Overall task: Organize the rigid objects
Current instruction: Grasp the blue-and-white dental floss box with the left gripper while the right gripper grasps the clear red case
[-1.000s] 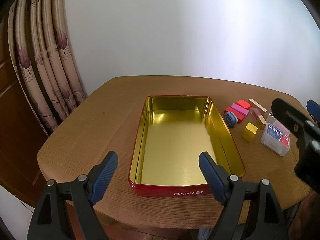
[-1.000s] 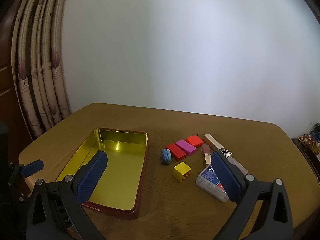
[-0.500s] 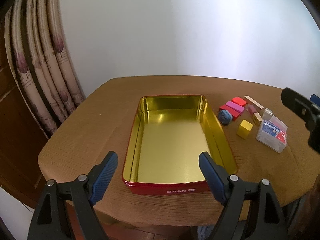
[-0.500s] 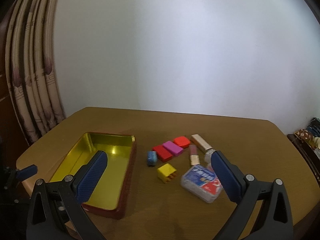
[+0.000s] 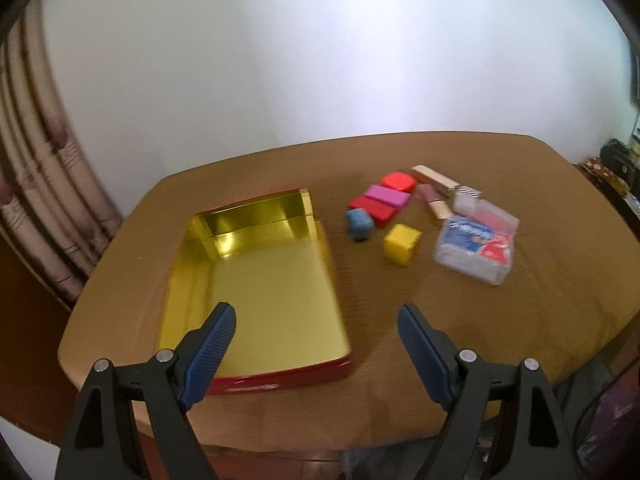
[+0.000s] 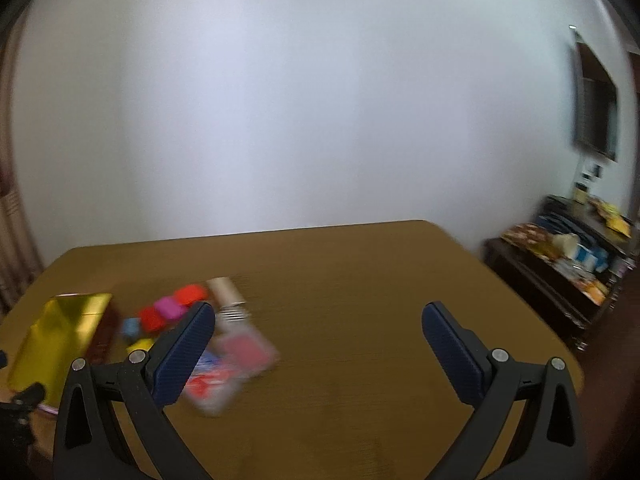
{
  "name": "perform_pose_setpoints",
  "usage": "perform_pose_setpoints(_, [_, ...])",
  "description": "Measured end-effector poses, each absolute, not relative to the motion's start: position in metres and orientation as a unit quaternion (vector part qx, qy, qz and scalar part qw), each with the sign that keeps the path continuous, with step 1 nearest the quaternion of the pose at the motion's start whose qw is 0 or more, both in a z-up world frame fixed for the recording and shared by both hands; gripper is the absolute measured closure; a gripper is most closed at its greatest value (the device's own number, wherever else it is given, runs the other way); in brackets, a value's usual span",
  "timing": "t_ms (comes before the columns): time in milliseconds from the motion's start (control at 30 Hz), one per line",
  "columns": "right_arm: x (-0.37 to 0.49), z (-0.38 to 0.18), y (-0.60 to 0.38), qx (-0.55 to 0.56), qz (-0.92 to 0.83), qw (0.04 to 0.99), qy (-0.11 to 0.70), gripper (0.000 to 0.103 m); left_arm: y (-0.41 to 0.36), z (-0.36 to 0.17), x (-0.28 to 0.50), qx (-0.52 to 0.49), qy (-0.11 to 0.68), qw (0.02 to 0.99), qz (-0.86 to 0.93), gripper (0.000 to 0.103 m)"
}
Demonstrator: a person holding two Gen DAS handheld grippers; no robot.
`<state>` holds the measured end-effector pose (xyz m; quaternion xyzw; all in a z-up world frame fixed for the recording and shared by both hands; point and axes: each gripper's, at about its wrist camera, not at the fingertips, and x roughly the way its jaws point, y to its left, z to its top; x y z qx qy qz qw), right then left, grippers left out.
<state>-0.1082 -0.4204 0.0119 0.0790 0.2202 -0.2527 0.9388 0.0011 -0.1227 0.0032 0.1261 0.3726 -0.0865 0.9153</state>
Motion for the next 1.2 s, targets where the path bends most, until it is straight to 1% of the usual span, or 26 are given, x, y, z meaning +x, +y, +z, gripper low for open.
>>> perform_pose_setpoints(233, [-0.128, -0.01, -0.487, 0.109, -0.299, 0.917, 0.242, 0.0, -0.184, -0.009, 0.026, 0.111, 0.425, 0.885, -0.153, 0.018])
perform_pose_setpoints(300, [-0.137, -0.017, -0.504, 0.125, -0.302, 0.912, 0.249, 0.0, -0.2, -0.017, 0.037, 0.095, 0.45, 0.874, -0.157, 0.018])
perform_pose_setpoints(333, [-0.137, -0.02, -0.51, 0.132, -0.302, 0.91, 0.253, 0.0, -0.209, -0.024, 0.047, 0.076, 0.479, 0.86, -0.157, 0.018])
perform_pose_setpoints(633, [-0.129, -0.033, -0.53, 0.13, -0.282, 0.912, 0.27, 0.0, -0.235, -0.04, 0.098, -0.083, 0.589, 0.798, -0.098, 0.018])
perform_pose_setpoints(933, [-0.133, -0.05, -0.562, 0.183, -0.273, 0.901, 0.283, 0.0, -0.251, -0.061, 0.132, -0.132, 0.627, 0.768, -0.015, 0.018])
perform_pose_setpoints(1200, [-0.131, -0.054, -0.564, 0.194, -0.253, 0.904, 0.284, 0.0, -0.267, -0.08, 0.151, -0.15, 0.641, 0.752, 0.02, 0.017])
